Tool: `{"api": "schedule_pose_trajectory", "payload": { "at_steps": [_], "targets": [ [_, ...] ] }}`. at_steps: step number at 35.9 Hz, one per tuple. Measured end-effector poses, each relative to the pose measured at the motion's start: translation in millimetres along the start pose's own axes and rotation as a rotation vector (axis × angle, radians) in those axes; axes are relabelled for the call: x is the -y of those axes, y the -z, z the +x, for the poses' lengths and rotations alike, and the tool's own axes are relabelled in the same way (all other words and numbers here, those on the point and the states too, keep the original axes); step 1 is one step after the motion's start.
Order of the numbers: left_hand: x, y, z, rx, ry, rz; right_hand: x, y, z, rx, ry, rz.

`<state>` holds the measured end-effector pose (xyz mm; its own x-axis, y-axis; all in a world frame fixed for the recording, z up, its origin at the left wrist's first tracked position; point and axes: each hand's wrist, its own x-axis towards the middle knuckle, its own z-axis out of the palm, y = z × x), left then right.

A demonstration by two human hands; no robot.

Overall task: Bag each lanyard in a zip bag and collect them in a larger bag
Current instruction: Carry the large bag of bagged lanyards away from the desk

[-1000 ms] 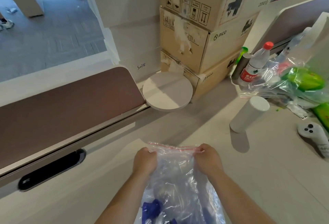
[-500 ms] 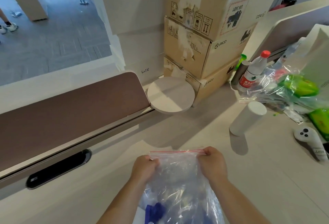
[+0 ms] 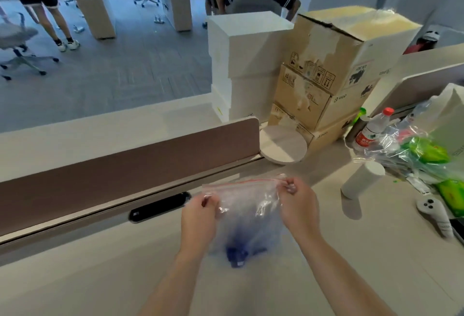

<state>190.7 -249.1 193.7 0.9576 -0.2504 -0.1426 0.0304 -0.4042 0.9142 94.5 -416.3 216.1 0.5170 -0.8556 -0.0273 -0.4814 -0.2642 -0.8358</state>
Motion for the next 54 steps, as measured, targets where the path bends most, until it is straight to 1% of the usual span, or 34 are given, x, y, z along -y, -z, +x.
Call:
{"api": "schedule_pose_trajectory", "payload": {
  "at_steps": [3,9,13,17,24,27,30,33,36,39,41,49,54],
  "targets": [
    [-16.0,46.2,-12.4,-0.066,-0.089,0.003,40.3,-2.9,-28.9,-0.018,0.07,0.029],
    [-42.0,142.7,-30.7,-0.116,-0.197,-0.079,109.2,-20.1,-75.8,0.0,0.191,0.132],
    [-43.0,198.4,-42.3,-0.151,-0.165,-0.167,144.9,-34.6,-102.0,0.055,0.251,0.181],
    [-31.8,243.0,-54.5,-0.173,-0.101,-0.235,172.0,-52.5,-127.8,0.16,0.251,0.274],
    [-18.2,284.7,-88.0,-0.328,-0.003,-0.331,201.8,-82.8,-163.2,0.306,0.306,0.381],
    [-17.5,295.5,-110.8,-0.422,0.038,-0.346,206.7,-92.5,-182.9,0.375,0.322,0.421],
    [-13.2,301.5,-133.1,-0.534,0.085,-0.302,209.2,-97.7,-203.1,0.458,0.344,0.433],
    [-9.4,308.7,-150.4,-0.617,0.08,-0.273,214.8,-101.6,-217.0,0.513,0.368,0.471],
    [-7.0,320.7,-169.9,-0.656,0.073,-0.261,223.5,-105.6,-232.4,0.584,0.382,0.498],
    [-2.2,335.3,-190.6,-0.686,0.103,-0.234,232.5,-109.7,-250.8,0.663,0.404,0.508],
    [0.2,345.1,-206.0,-0.742,0.12,-0.21,238.2,-112.1,-265.0,0.721,0.421,0.501],
    [15.8,395.3,-266.6,-1.002,0.094,-0.235,259.8,-122.6,-340.1,0.927,0.555,0.506],
    [31.4,437.0,-304.7,-1.074,0.004,-0.28,278.3,-129.9,-397.1,0.996,0.594,0.526]
  ]
}}
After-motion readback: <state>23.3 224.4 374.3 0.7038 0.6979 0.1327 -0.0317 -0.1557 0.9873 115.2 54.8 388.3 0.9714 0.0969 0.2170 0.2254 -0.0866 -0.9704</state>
